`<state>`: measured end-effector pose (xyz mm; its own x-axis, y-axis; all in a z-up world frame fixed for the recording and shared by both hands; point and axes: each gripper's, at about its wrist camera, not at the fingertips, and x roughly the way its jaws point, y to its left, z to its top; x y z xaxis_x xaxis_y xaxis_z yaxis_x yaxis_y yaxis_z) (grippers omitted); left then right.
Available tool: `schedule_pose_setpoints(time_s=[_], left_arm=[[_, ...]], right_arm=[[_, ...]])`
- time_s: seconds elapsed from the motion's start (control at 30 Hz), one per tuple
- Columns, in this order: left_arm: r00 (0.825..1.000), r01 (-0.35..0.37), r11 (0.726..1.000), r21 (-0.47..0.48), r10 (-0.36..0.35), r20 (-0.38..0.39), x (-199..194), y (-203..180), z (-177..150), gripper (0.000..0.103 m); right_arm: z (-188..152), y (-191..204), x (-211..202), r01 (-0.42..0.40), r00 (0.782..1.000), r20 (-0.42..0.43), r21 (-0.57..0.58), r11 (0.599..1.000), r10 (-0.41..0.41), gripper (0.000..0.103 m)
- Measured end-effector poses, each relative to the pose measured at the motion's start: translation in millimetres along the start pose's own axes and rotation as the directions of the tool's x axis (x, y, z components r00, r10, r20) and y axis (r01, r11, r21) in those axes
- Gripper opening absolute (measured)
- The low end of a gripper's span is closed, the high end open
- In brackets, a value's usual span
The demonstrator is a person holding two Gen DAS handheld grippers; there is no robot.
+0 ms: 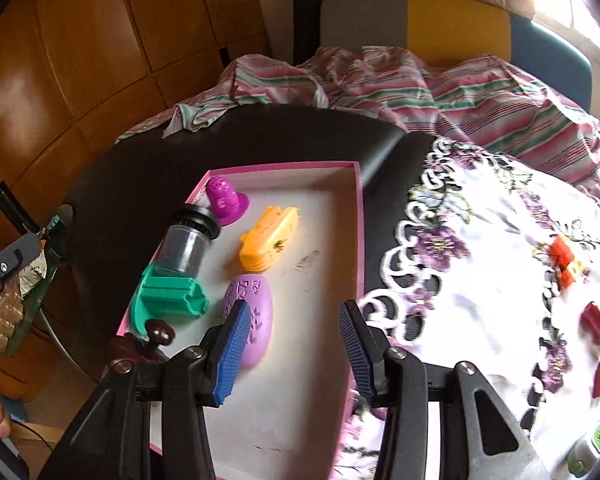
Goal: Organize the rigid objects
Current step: 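Move both grippers back over the remaining toys on the tablecloth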
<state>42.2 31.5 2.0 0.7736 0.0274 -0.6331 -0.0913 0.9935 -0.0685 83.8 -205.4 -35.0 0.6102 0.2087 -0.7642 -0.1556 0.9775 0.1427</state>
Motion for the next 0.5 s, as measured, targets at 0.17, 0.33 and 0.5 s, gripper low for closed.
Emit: schedule_pose_setpoints(time_s=[0.17, 0.33, 0.5], left_arm=[[0.999, 0.043, 0.995, 0.088, -0.043, -0.003, -3, -24, -4, 0.075], [0.996, 0.091, 0.984, 0.156, -0.089, -0.016, -5, -48, -9, 0.075], [0.99, 0.14, 0.965, 0.224, -0.138, -0.025, -9, -75, -16, 0.075]], right_arm=[[-4, -23, -21, 0.046, 0.999, 0.023, 0.012, 0.999, -0.047, 0.047], [-7, -56, -42, 0.111, 0.993, 0.036, 0.042, 0.993, -0.113, 0.047], [-12, -102, -62, 0.192, 0.98, 0.037, 0.102, 0.976, -0.197, 0.047]])
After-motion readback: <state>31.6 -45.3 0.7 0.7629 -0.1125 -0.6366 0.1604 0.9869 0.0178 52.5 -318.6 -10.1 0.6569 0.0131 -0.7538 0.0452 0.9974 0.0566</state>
